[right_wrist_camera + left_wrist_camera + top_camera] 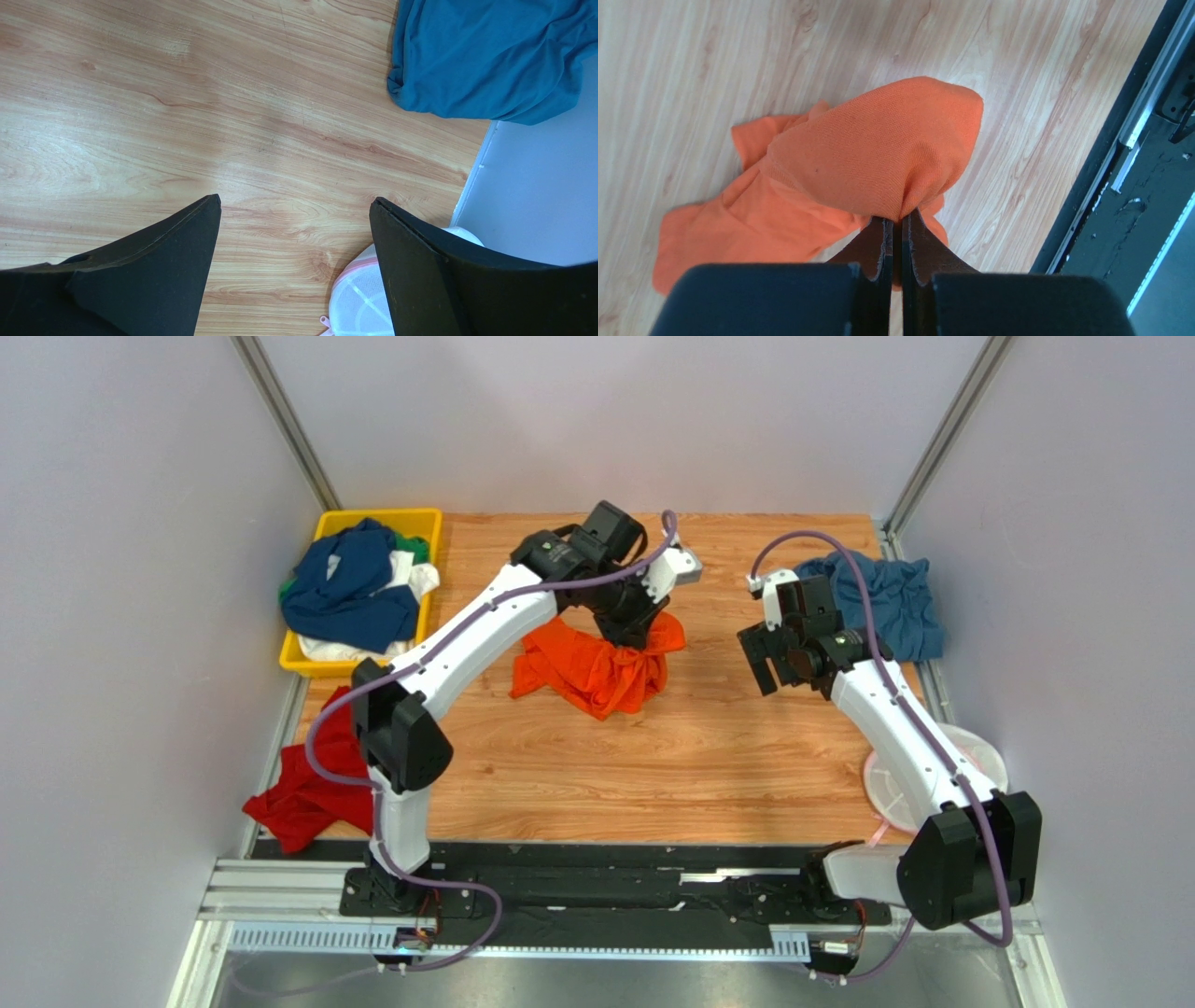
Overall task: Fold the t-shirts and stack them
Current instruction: Move the tshirt to the center of the board, then flatten out the tshirt
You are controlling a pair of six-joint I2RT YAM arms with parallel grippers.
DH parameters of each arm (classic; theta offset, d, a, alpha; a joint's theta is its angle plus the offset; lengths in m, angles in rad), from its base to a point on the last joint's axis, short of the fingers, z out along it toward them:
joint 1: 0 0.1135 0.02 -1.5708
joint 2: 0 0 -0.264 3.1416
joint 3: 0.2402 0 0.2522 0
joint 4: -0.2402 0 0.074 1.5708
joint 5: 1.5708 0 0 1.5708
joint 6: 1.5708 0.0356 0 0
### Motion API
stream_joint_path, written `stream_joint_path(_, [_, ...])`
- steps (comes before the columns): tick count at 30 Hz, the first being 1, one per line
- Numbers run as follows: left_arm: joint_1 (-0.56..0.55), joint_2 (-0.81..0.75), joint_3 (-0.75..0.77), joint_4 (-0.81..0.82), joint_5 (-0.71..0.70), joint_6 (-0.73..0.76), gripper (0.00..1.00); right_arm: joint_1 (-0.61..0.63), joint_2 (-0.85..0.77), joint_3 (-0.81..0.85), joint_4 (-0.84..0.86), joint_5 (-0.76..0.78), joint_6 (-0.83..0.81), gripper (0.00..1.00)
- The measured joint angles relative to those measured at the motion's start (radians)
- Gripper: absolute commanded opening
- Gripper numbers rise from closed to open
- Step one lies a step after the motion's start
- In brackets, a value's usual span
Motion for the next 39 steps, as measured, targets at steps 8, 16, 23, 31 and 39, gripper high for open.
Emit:
stream_joint_path(8, [-0.093, 0.113, 0.104, 0.034, -0.013, -0.014, 0.04, 0.000, 0.000, -0.001, -0.015, 0.006, 0.000, 0.83])
stream_joint_path(16, [-0.113, 0.117, 0.159, 0.099, -0.070, -0.007, 0.70, 0.000, 0.000, -0.021, -0.027, 0.006, 0.000, 0.83])
stream_joint_path(23, [-0.110, 0.031, -0.052, 0.245, -0.246, 0.028, 0.81, 0.000, 0.000, -0.029, -0.034, -0.001, 0.000, 0.83])
stream_joint_path(31, [-0.034, -0.176, -0.311, 0.377, -0.369, 0.077, 0.81, 0.047, 0.015, -0.011, -0.092, -0.128, -0.030, 0.72])
stream_joint_path(39, [0.311, -0.386, -0.626, 0.465, -0.396, 0.093, 0.80, 0.350, 0.152, 0.066, -0.113, -0.157, -0.111, 0.60])
